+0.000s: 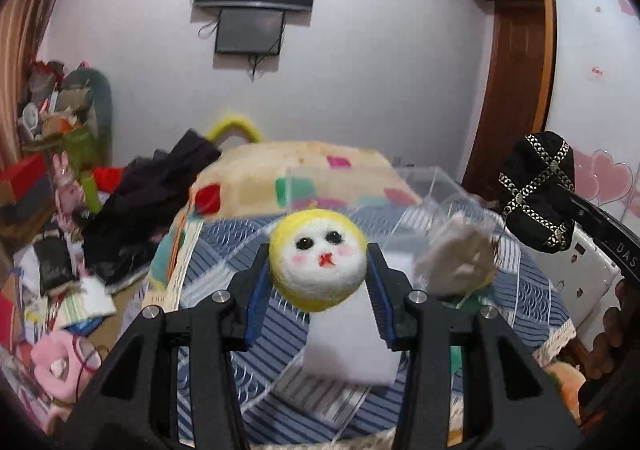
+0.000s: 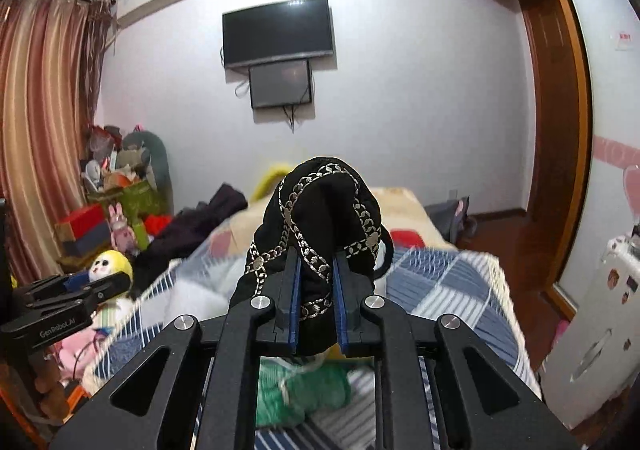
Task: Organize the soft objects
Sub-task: 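Drop the yellow ball into the clear box while the right tool drops the black bag in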
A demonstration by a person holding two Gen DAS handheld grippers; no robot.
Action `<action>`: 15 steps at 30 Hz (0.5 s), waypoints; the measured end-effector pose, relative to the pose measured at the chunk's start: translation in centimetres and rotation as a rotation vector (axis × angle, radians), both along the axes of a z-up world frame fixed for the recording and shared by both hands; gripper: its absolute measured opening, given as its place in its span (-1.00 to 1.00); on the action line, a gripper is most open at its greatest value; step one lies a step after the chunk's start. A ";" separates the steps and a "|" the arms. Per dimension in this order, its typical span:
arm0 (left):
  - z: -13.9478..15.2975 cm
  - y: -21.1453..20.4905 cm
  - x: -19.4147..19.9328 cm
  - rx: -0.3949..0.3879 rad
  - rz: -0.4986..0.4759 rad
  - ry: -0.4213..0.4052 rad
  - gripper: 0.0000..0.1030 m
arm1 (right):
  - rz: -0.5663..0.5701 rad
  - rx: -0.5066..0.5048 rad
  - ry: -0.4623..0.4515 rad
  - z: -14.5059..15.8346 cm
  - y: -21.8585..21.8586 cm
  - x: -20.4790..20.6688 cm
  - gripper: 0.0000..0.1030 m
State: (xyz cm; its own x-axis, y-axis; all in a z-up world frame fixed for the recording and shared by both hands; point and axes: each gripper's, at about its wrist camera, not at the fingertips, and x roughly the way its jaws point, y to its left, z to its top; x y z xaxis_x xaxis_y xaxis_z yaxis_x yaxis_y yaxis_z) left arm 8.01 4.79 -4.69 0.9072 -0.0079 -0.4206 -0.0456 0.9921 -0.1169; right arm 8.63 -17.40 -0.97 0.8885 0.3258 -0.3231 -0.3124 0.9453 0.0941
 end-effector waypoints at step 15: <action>2.4 -0.8 7.3 0.028 -0.060 0.031 -0.13 | 0.032 -0.003 -0.040 1.5 1.7 5.1 -0.75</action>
